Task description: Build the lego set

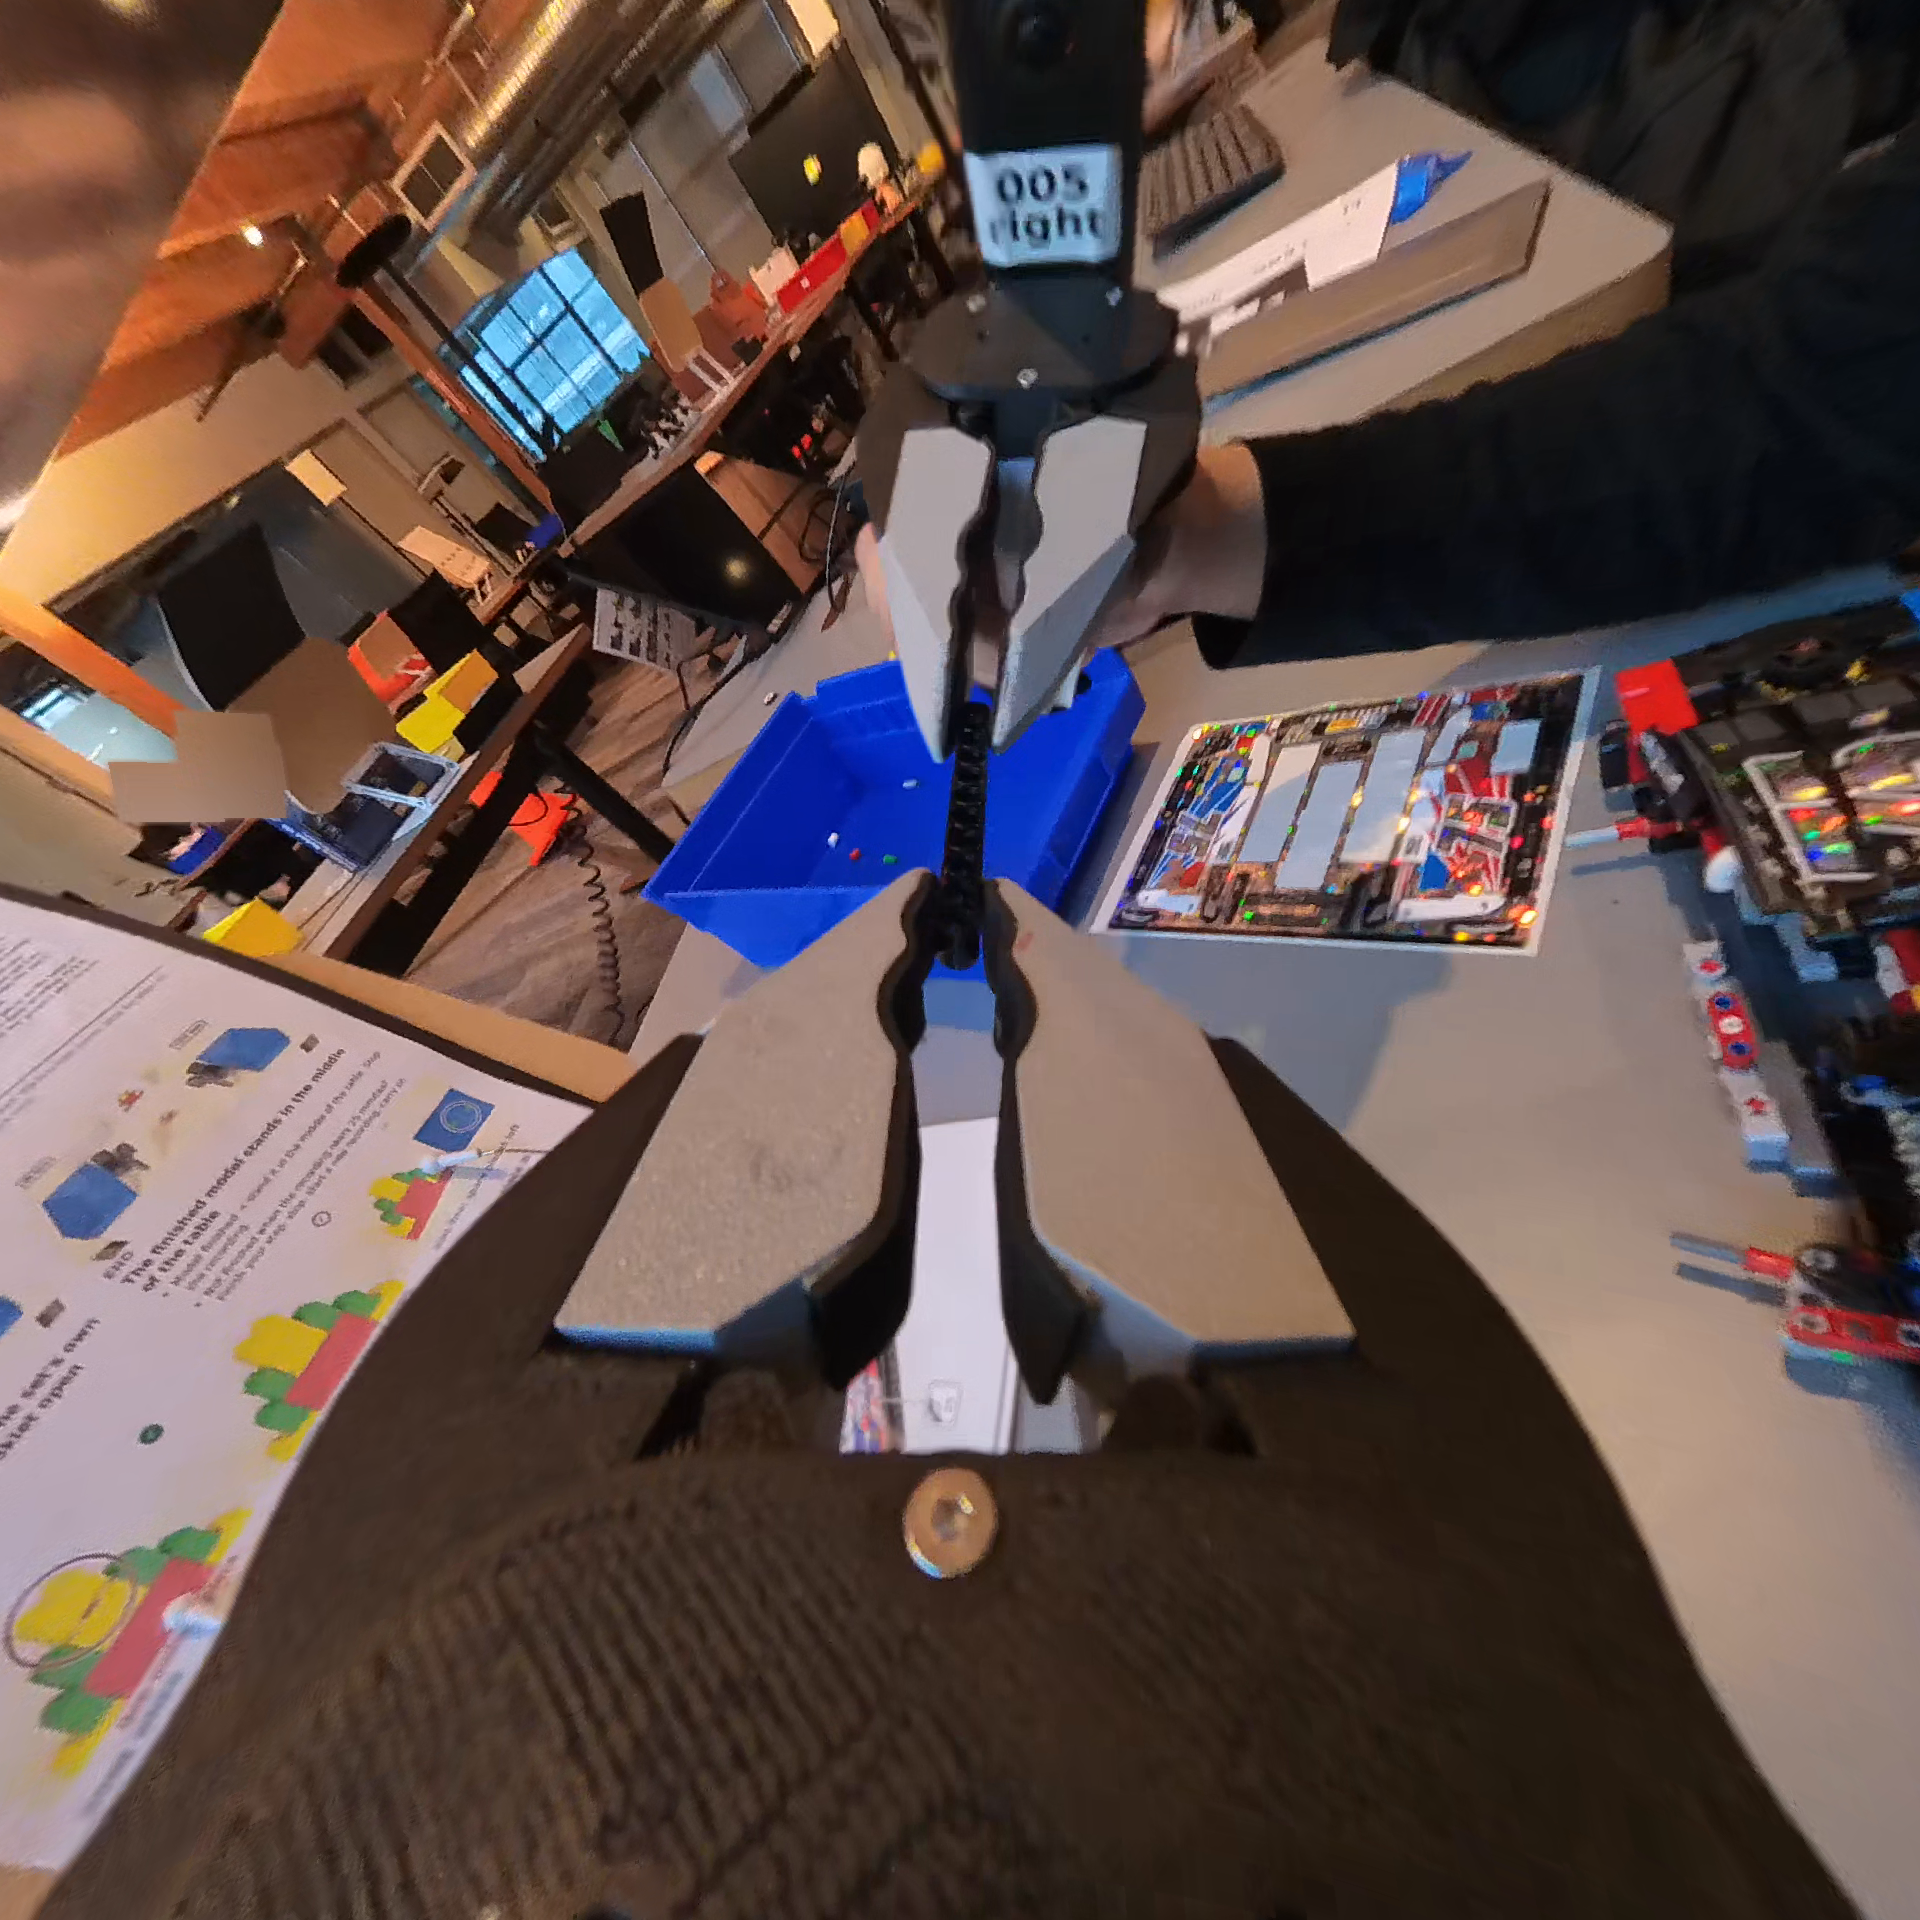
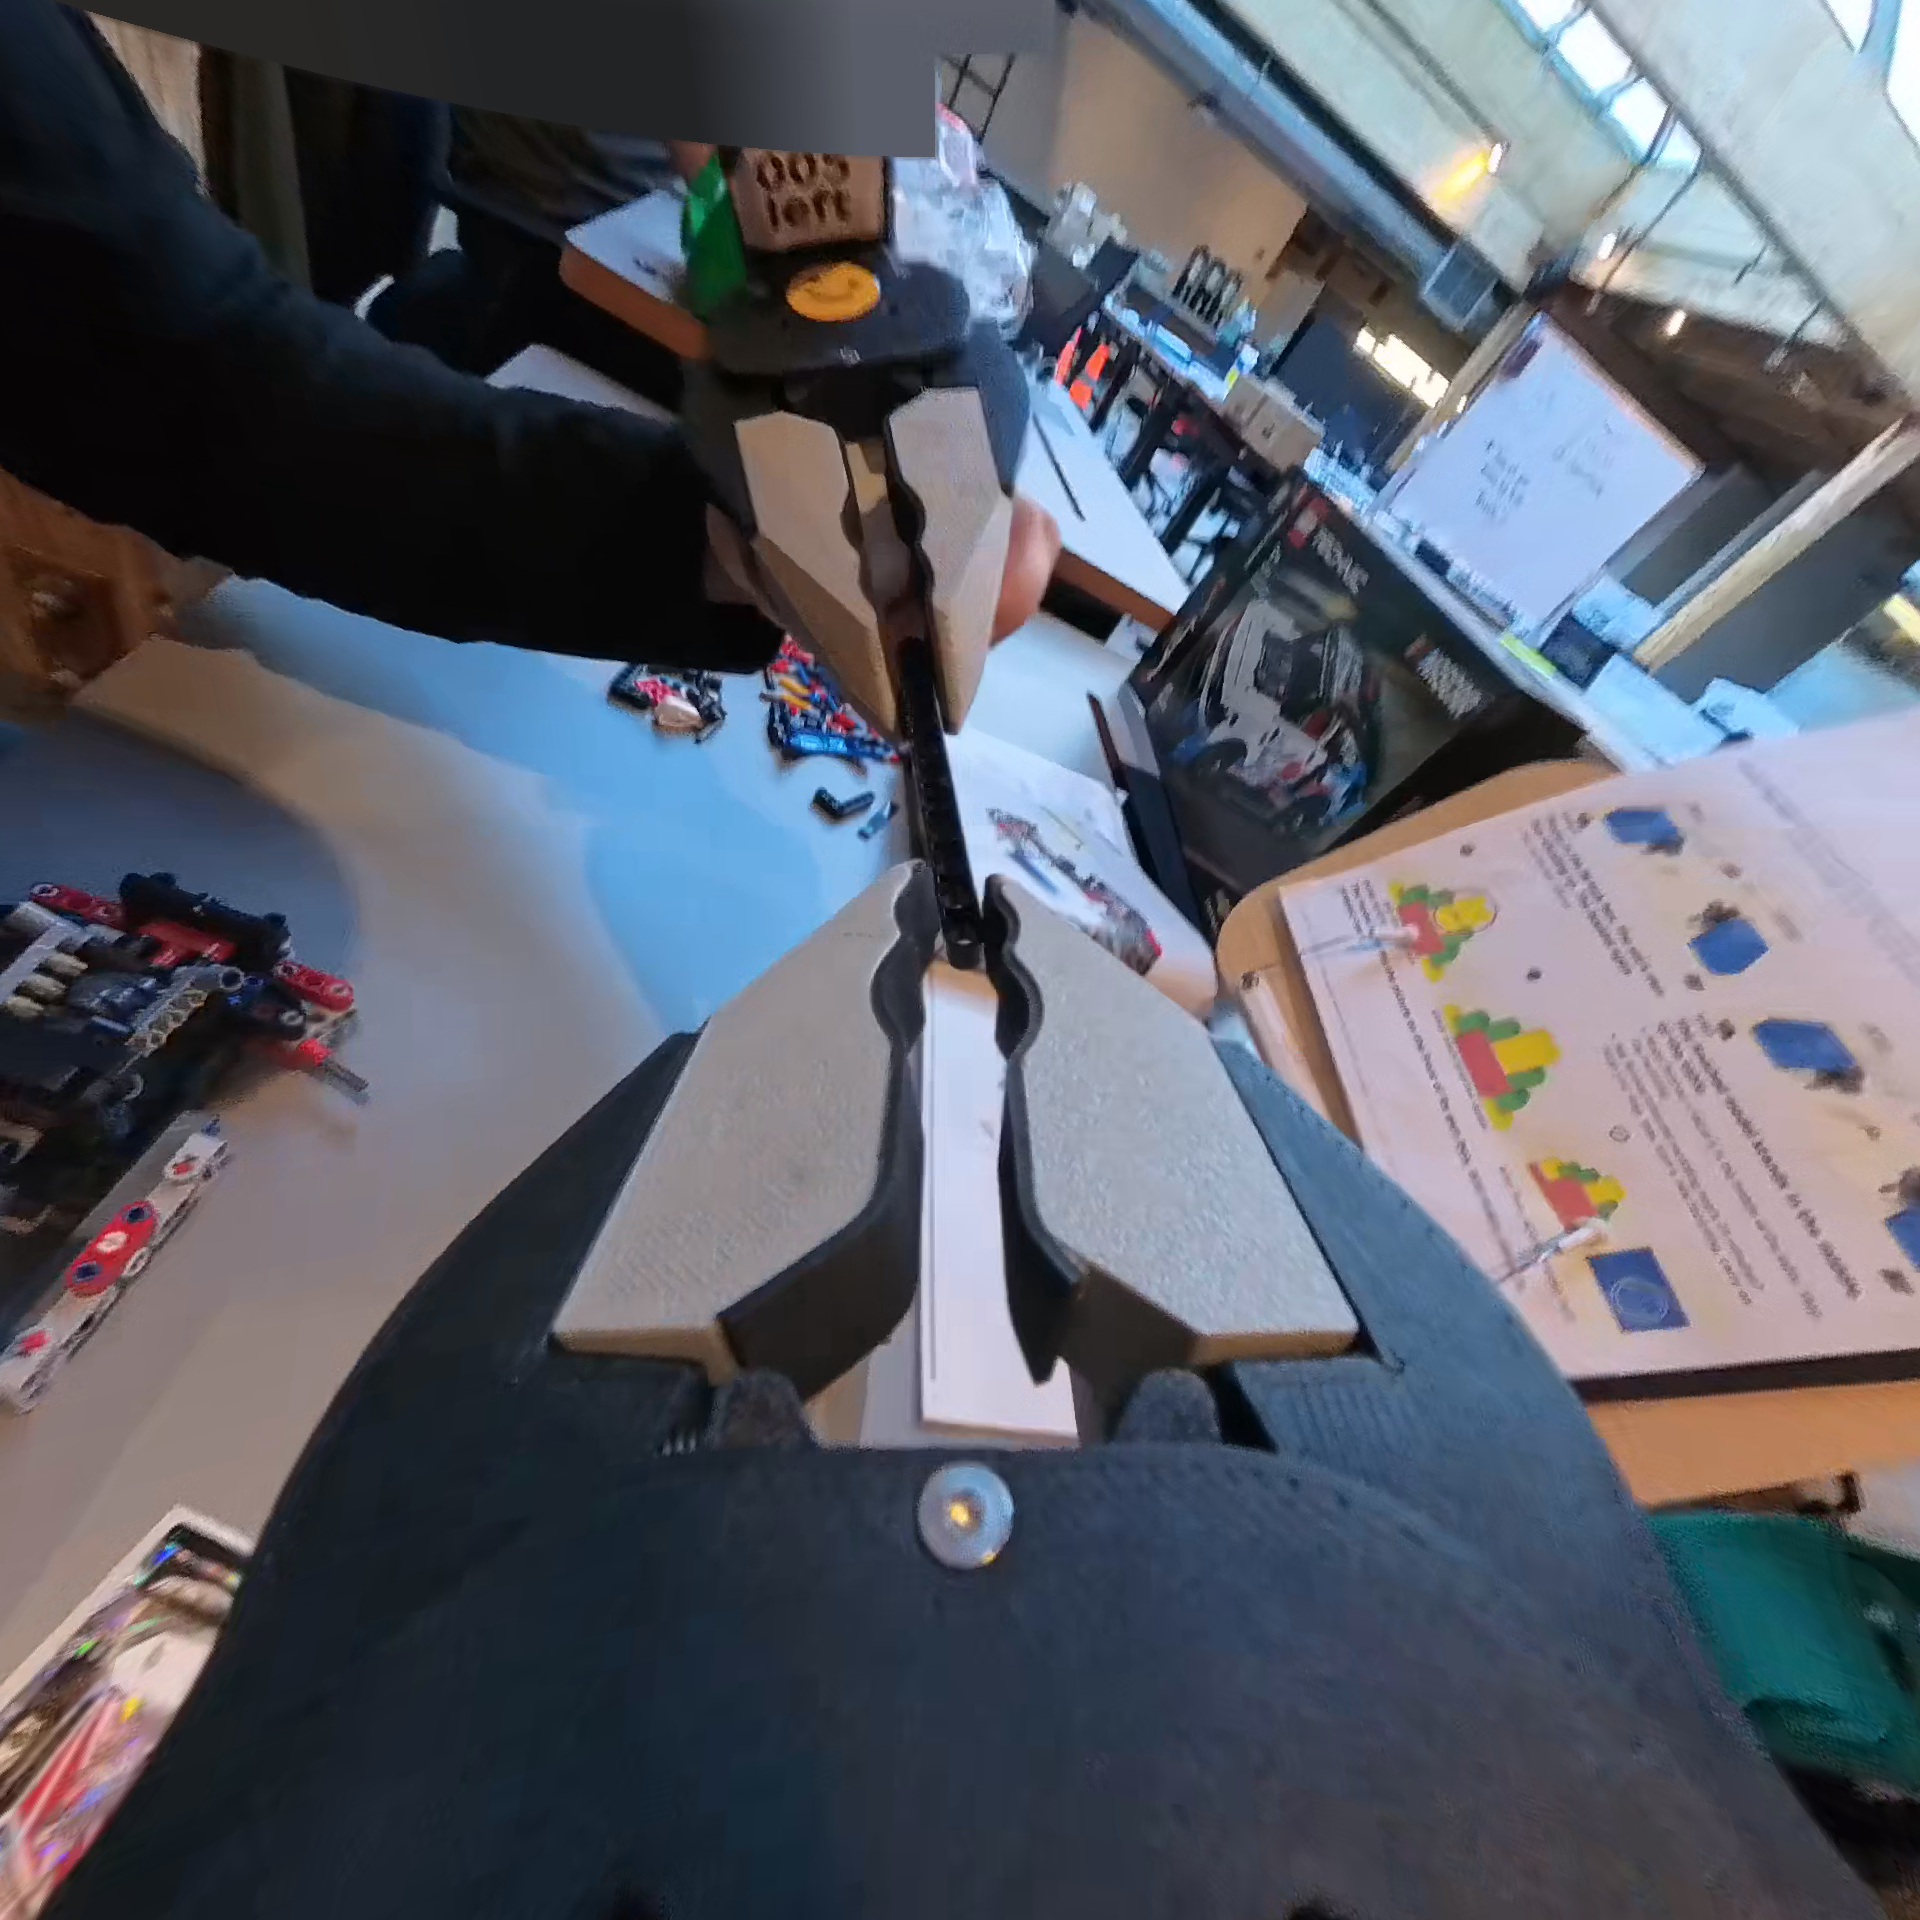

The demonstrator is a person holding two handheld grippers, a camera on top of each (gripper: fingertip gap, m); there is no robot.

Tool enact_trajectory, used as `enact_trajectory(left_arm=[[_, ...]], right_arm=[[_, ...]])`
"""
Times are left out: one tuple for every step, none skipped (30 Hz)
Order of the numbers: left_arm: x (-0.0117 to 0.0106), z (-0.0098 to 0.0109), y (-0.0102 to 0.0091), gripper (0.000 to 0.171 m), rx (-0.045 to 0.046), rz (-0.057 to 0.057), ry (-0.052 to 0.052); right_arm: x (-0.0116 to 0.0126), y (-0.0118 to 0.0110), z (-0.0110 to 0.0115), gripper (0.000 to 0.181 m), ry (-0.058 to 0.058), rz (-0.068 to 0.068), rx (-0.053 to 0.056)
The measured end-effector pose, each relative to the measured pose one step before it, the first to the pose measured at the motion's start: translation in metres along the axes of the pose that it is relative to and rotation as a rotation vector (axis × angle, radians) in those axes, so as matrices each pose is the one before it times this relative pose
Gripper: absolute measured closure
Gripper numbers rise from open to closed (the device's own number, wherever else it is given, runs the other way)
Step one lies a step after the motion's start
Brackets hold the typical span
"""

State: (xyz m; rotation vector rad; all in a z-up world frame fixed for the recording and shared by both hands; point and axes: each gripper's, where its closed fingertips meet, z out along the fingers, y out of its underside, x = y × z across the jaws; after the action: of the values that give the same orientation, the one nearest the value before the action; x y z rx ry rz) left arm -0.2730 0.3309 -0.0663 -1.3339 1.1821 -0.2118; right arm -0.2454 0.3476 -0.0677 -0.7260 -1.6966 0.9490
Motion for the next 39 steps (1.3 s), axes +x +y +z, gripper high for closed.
enact_trajectory(left_arm=[[-0.00102, 0.00377, 0.00302, 0.167, -0.02678, 0.0158, -0.0070], [-0.00037, 0.00388, 0.00188, 0.167, -0.01663, 0.0121, -0.0070], [-0.00142, 0.00314, 0.00115, 0.167, -0.00948, 0.0057, -0.0129], [-0.00190, 0.00251, 0.00076, 0.167, -0.00261, 0.0006, -0.0177], [-0.00206, 0.00132, -0.00026, 0.167, 0.01026, -0.0070, -0.0211], [-0.00127, 0.00037, -0.00137, 0.167, 0.02365, -0.0154, -0.0179], [0.00002, 0.00097, -0.00248, 0.167, 0.03380, -0.0123, -0.0055], [0.00259, 0.00262, 0.00265, 0.167, -0.01277, -0.0039, 0.0197], [-0.00072, 0.00257, 0.00511, 0.167, -0.03261, 0.0259, -0.0083], [-0.00030, 0.00169, 0.00199, 0.167, -0.01199, 0.0251, -0.0111], [0.00208, 0.00152, -0.00189, 0.167, 0.01004, -0.0065, 0.0090], [0.00158, 0.00154, -0.00302, 0.167, 0.01724, -0.0145, 0.0078], [0.00006, 0.00106, -0.00183, 0.167, 0.01067, 0.0028, -0.0070], [-0.00109, 0.00059, -0.00034, 0.167, 0.00536, 0.0219, -0.0179], [-0.00140, 0.00030, 0.00048, 0.167, 0.00216, 0.0261, -0.0199], [-0.00032, -0.00021, -0.00040, 0.167, 0.00654, 0.0190, -0.0121], [-0.00015, -0.00054, -0.00145, 0.167, 0.01200, 0.0088, -0.0078], [-0.00037, -0.00054, -0.00155, 0.167, 0.00754, 0.0028, -0.0067], [-0.00091, -0.00046, -0.00124, 0.167, 0.00113, 0.0066, -0.0106], [-0.00104, -0.00046, -0.00113, 0.167, -0.00256, 0.0135, -0.0109], [-0.00022, -0.00041, -0.00085, 0.167, -0.00566, 0.0145, -0.0062], [0.00035, -0.00030, -0.00102, 0.167, -0.00483, 0.0122, -0.0023], [0.00047, -0.00021, -0.00120, 0.167, -0.00165, 0.0108, -0.0011], [0.00031, -0.00002, -0.00092, 0.167, -0.00210, 0.0080, -0.0016], [0.00028, -0.00004, -0.00058, 0.167, -0.00179, 0.0070, -0.0015], [0.00029, 0.00002, -0.00060, 0.167, -0.00098, 0.0057, -0.0013], [0.00035, 0.00002, -0.00112, 0.167, 0.00130, 0.0041, -0.0001], [0.00040, 0.00002, -0.00154, 0.167, 0.00433, 0.0048, -0.0016], [0.00011, 0.00012, -0.00128, 0.167, 0.00265, 0.0059, -0.0027], [-0.00018, 0.00012, -0.00051, 0.167, -0.00070, 0.0042, -0.0042], [-0.00006, 0.00017, 0.00015, 0.167, -0.00262, 0.0052, -0.0030], [0.00014, 0.00003, 0.00005, 0.166, 0.00107, 0.0048, -0.0002], [-0.00009, -0.00010, 0.00014, 0.167, 0.00210, 0.0001, -0.0008], [-0.00067, -0.00007, 0.00014, 0.167, 0.00078, -0.0012, -0.0028], [-0.00013, -0.00010, 0.00016, 0.167, 0.00038, -0.0010, 0.0000], [-0.00067, -0.00025, 0.00011, 0.167, 0.00036, -0.0006, -0.0032], [-0.00045, -0.00021, 0.00000, 0.167, 0.00088, 0.0011, -0.0020], [-0.00018, -0.00016, 0.00009, 0.167, -0.00034, -0.0004, -0.0002], [-0.00026, -0.00009, 0.00004, 0.167, 0.00055, -0.0005, -0.0014]], right_arm=[[0.00270, 0.00460, -0.00153, 0.174, -0.0037, 0.0309, -0.0227], [0.00263, 0.00356, -0.00271, 0.174, 0.0000, 0.0251, -0.0214], [0.00289, 0.00249, -0.00389, 0.173, 0.0078, 0.0134, -0.0185], [0.00342, 0.00190, -0.00508, 0.172, 0.0174, 0.0067, -0.0179], [0.00376, 0.00083, -0.00578, 0.171, 0.0235, 0.0056, -0.0133], [0.00232, -0.00083, -0.00577, 0.170, 0.0177, 0.0030, -0.0055], [0.00121, -0.00222, -0.00516, 0.171, 0.0142, -0.0001, 0.0021], [0.00114, -0.00457, -0.00387, 0.174, 0.0164, -0.0027, 0.0131], [0.00062, -0.00638, -0.00179, 0.176, 0.0132, -0.0031, 0.0188], [-0.00060, -0.00632, 0.00045, 0.177, 0.0076, -0.0034, 0.0141], [-0.00223, -0.00575, 0.00253, 0.179, 0.0016, -0.0117, 0.0099], [-0.00460, -0.00456, 0.00420, 0.180, -0.0076, -0.0196, 0.0047], [-0.00620, -0.00226, 0.00572, 0.181, -0.0144, -0.0236, -0.0060], [-0.00611, -0.00024, 0.00663, 0.181, -0.0106, -0.0287, -0.0154], [-0.00499, 0.00161, 0.00692, 0.181, -0.0031, -0.0334, -0.0243], [-0.00347, 0.00247, 0.00645, 0.181, 0.0053, -0.0335, -0.0301], [-0.00156, 0.00202, 0.00547, 0.181, 0.0135, -0.0277, -0.0264], [-0.00028, 0.00062, 0.00436, 0.181, 0.0186, -0.0203, -0.0158], [-0.00027, -0.00107, 0.00321, 0.181, 0.0159, -0.0174, -0.0041], [-0.00132, -0.00230, 0.00195, 0.181, 0.0079, -0.0180, 0.0049], [-0.00100, -0.00215, 0.00131, 0.181, 0.0085, -0.0187, 0.0050], [0.00092, -0.00106, 0.00075, 0.181, 0.0170, -0.0174, -0.0010], [0.00213, -0.00070, 0.00021, 0.181, 0.0218, -0.0148, -0.0022], [0.00203, -0.00143, -0.00031, 0.181, 0.0187, -0.0111, 0.0037], [0.00183, -0.00237, -0.00070, 0.181, 0.0160, -0.0079, 0.0105], [0.00112, -0.00236, -0.00051, 0.181, 0.0106, -0.0050, 0.0118], [-0.00082, -0.00110, 0.00012, 0.181, -0.0027, -0.0009, 0.0034], [-0.00146, 0.00082, 0.00081, 0.181, -0.0077, 0.0005, -0.0074], [-0.00087, 0.00147, 0.00108, 0.181, -0.0023, -0.0044, -0.0105], [-0.00061, 0.00185, 0.00090, 0.181, 0.0002, -0.0074, -0.0113], [-0.00063, 0.00097, 0.00033, 0.181, -0.0017, -0.0053, -0.0068], [0.00001, -0.00010, -0.00032, 0.181, -0.0005, 0.0005, -0.0010], [0.00014, -0.00127, -0.00118, 0.181, -0.0016, 0.0044, 0.0067], [-0.00036, -0.00241, -0.00176, 0.181, -0.0062, 0.0043, 0.0148], [-0.00121, -0.00276, -0.00223, 0.181, -0.0119, 0.0026, 0.0181], [-0.00204, -0.00166, -0.00229, 0.179, -0.0156, -0.0013, 0.0126], [-0.00184, -0.00004, -0.00192, 0.179, -0.0134, -0.0063, 0.0031], [-0.00109, 0.00145, -0.00162, 0.178, -0.0075, -0.0106, -0.0067], [-0.00082, 0.00164, -0.00126, 0.177, -0.0042, -0.0126, -0.0096]])
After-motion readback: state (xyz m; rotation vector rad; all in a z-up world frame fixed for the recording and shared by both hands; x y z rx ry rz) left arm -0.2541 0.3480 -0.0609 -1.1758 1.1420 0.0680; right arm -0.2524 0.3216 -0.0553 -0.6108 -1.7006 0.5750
